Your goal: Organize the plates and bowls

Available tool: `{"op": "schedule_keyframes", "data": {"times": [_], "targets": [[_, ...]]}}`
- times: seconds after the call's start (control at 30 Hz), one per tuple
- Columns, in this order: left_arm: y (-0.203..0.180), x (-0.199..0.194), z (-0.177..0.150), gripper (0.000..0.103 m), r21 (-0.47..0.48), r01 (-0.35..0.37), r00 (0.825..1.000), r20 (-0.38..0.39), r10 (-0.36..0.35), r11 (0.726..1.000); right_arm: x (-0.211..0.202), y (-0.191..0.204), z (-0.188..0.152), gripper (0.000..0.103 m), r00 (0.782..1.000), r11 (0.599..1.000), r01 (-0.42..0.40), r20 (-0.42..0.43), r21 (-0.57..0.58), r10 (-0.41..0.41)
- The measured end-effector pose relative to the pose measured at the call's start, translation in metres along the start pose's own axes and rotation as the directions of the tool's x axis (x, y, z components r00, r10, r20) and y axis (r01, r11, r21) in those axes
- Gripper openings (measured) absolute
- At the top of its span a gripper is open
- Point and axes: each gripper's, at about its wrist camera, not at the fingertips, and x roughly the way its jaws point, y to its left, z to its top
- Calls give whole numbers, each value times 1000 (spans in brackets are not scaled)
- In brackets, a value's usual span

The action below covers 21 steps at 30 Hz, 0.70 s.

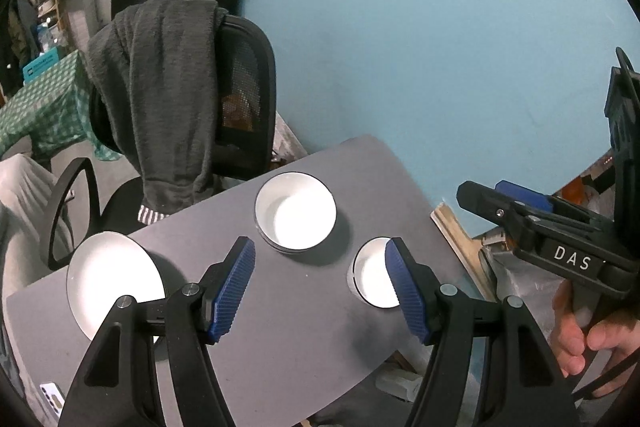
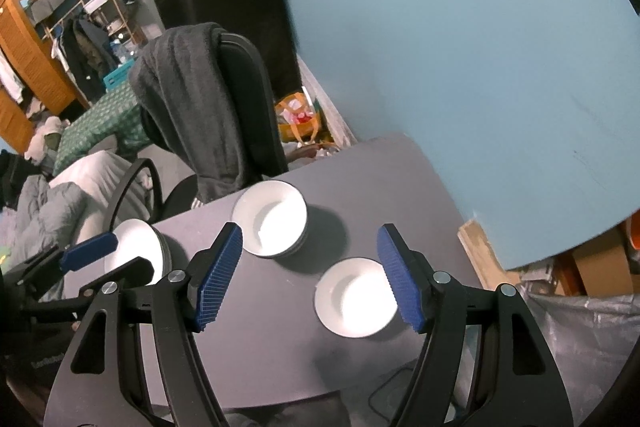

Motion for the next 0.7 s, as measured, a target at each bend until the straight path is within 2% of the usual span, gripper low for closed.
{"op": "schedule_keyframes", "data": {"times": [0.33,0.7], "targets": [[-14,21,-5,69,65,14,998,-55,-10,998,-2,-24,-16,70,999,998,36,-21,50,-35],[-28,76,-17,69,110,49,984,-179,-28,993,22,-65,-39,70,993,991,93,-83,97,-85]]}}
